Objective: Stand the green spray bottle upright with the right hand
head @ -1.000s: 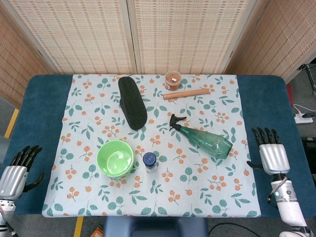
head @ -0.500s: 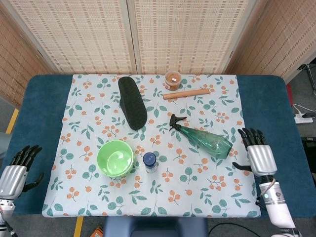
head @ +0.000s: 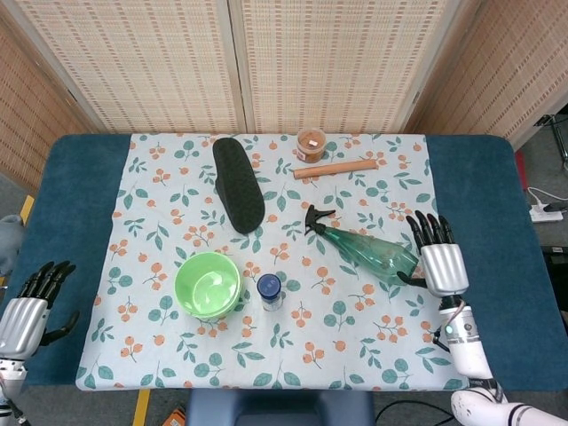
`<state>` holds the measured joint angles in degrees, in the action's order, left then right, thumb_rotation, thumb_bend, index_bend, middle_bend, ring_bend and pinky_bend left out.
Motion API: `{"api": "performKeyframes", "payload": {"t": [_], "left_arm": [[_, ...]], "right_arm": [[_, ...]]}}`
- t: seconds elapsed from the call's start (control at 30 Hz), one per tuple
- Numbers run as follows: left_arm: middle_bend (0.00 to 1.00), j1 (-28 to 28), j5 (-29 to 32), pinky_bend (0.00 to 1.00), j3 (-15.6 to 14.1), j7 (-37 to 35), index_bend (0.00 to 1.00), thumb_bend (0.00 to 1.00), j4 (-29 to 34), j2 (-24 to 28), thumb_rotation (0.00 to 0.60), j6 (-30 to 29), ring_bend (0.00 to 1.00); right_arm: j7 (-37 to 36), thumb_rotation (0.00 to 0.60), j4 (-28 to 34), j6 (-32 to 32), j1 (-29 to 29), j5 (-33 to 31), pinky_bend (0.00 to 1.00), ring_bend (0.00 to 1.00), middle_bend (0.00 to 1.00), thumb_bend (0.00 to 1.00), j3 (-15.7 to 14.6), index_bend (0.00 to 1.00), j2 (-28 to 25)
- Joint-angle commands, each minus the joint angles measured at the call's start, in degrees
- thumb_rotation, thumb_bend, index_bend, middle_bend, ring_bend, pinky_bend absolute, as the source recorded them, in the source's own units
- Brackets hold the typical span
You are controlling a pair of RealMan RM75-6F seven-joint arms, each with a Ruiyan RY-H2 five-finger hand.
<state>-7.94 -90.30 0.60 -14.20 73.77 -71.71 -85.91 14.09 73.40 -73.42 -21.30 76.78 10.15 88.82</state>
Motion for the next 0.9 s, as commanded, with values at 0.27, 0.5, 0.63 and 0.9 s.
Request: {"api": "performKeyframes", "payload": {"t": [0.27,0.5,0.63,0.9], "left_arm": [[0.07,-0.03,0.25,0.12,0.1,-0.49,0.12,0.33,-0.16,0.04,0.6,0.1,0.0],[0.07,0.09,-0.26,0.12,-0.03,-1.36,0.12,0.33,0.11,0.44,0.6,-0.47,0.0],[0.07,0.11,-0.34,0.12,-0.14,-1.43,0.12,0.33,0.26,0.49,0.6,-0.44,0.0],[0.07,0.08,-0.17,0.12,-0.26,-1.72,0.12,0.33,0.06,0.34,0.6,-0.03,0.0]], "right_arm": [[-0.74,0.6,-1.62,0.95,-1.8,-0.19,0.0,0.0,0.0,0.0,0.47,0.0,3.5],[2.23,0.6,-3.22,3.77,-1.75,-3.29,0.0,0.0,0.0,0.0,0.04,0.0,3.56],[3.19,0.6,-4.11,4.74,-1.9,-3.76,0.0,0.0,0.0,0.0,-0.24,0.0,2.79],[5.15,0.6,-7.04,6.55,-3.38,-3.95,0.0,0.0,0.0,0.0,0.16,0.0,0.61]]}}
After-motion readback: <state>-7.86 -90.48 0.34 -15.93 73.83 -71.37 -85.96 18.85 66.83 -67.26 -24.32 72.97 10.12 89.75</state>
